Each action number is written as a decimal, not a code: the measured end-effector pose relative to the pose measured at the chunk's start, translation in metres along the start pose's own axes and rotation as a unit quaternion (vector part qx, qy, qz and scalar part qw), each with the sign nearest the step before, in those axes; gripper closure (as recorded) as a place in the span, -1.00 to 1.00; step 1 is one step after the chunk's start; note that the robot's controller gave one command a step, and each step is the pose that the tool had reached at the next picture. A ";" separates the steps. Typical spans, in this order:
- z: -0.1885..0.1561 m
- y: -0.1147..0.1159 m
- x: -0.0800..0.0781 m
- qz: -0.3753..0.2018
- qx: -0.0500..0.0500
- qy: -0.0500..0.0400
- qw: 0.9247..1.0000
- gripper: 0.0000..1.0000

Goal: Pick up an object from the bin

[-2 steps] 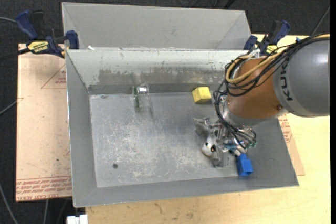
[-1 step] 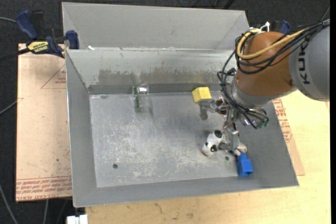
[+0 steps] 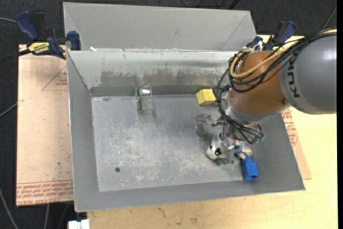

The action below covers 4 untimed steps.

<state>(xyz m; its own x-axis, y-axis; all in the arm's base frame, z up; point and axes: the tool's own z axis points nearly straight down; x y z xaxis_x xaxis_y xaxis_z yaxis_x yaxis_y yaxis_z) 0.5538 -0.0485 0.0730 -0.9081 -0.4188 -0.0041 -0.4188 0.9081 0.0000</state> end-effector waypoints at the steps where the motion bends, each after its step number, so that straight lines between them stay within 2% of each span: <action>1: 0.008 0.004 -0.007 -0.116 0.004 -0.006 0.993 1.00; 3: 0.003 0.007 -0.003 -0.142 -0.001 0.001 0.990 1.00; 4: -0.012 0.008 -0.002 -0.136 -0.003 0.004 0.991 1.00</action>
Offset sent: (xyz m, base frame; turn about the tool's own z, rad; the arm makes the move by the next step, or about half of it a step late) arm 0.0000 0.0000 0.0000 0.0000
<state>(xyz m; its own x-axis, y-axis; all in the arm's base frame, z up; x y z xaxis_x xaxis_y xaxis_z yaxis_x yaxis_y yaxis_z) 0.5528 -0.0406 0.0850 -0.7617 -0.6479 0.0029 -0.6478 0.7617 0.0058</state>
